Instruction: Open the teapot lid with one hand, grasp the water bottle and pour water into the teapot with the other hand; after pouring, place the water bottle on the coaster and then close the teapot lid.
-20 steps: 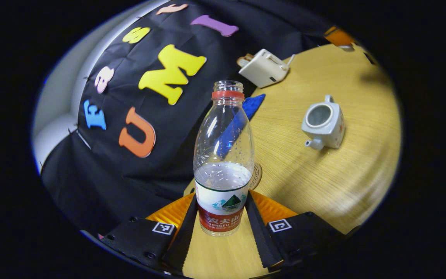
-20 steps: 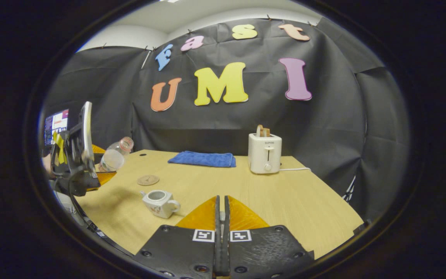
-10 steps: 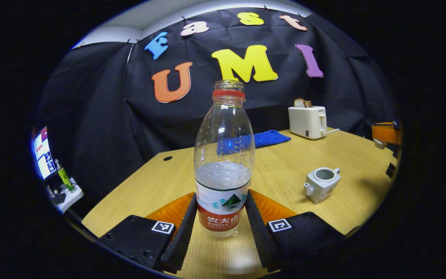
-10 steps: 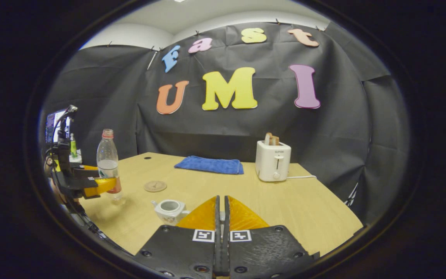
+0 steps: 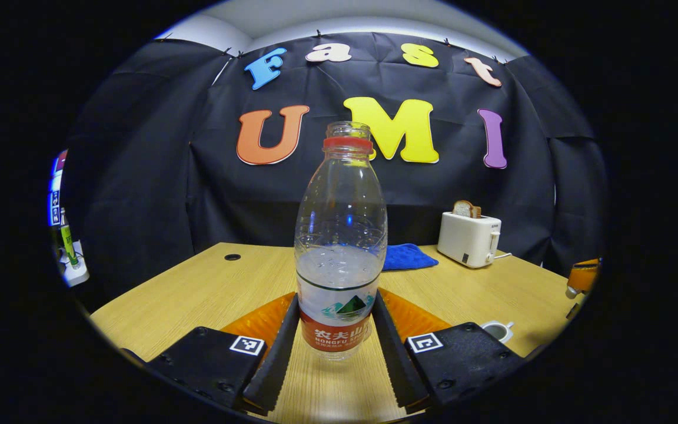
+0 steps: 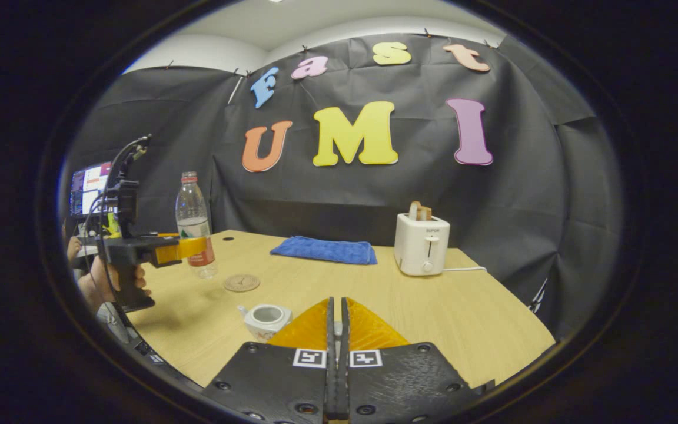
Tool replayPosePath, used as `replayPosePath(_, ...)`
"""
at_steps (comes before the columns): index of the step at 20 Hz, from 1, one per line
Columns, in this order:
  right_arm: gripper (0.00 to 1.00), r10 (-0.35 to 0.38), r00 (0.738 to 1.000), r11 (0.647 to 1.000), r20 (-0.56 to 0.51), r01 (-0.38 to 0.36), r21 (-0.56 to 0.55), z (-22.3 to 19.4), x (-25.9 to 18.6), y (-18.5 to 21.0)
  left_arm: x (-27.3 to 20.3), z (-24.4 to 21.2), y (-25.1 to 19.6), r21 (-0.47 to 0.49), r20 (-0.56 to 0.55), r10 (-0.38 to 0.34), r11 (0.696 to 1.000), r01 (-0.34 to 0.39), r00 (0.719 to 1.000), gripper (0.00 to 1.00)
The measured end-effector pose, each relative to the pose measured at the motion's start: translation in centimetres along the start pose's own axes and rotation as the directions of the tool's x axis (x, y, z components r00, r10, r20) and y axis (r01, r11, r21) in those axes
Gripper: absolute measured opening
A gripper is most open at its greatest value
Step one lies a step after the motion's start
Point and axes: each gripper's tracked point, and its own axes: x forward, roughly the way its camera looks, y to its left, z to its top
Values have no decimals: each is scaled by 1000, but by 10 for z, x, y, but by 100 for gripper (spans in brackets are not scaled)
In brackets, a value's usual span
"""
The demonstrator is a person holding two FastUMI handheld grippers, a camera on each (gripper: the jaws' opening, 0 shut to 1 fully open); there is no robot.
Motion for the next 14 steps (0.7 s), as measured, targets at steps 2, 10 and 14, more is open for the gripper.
replayPosePath(2,0,-4,1000,1000,-8,4,1,-3,2,-3,19,-5,1,-8,-13,-1,1000,1,1000,73)
replayPosePath(10,0,-36,999,999,-36,37,22,-14,11,-23,61,-27,-7,-34,-48,-37,999,35,998,74)
replayPosePath(14,0,-40,998,999,-42,42,26,-17,13,-26,65,-35,-7,-29,-69,-35,999,33,997,75)
